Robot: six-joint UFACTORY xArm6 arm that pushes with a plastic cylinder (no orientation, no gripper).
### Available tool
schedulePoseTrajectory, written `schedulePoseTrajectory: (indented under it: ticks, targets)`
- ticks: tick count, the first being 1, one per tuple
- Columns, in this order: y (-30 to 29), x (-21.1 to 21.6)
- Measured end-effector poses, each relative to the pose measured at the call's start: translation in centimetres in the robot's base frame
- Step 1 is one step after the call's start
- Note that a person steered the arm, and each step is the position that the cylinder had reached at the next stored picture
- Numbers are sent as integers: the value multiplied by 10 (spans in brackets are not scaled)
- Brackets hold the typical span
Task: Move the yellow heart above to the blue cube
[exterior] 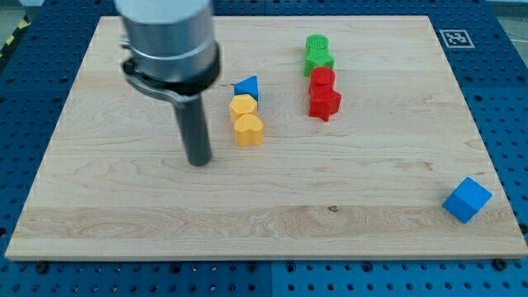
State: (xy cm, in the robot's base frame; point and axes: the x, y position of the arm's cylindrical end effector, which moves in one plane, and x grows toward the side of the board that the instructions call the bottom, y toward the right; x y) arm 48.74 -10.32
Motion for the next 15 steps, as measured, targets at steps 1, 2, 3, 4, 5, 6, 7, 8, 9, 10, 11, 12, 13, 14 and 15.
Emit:
schedulePoseTrajectory:
  ticks: [1,2,3,4,5,6,7,8,9,10,11,12,13,14,15]
  targets:
    - [-4,-38]
    - [9,-34]
    - [37,-19]
    - [78,-17]
    - [88,-17]
    - [87,-30]
    - [88,-53]
    - [96,-55]
    - [115,-52]
    - [135,-34]
    - [154,-17]
    - [186,-17]
    - [220,-17]
    - [248,-17]
    - [277,-18]
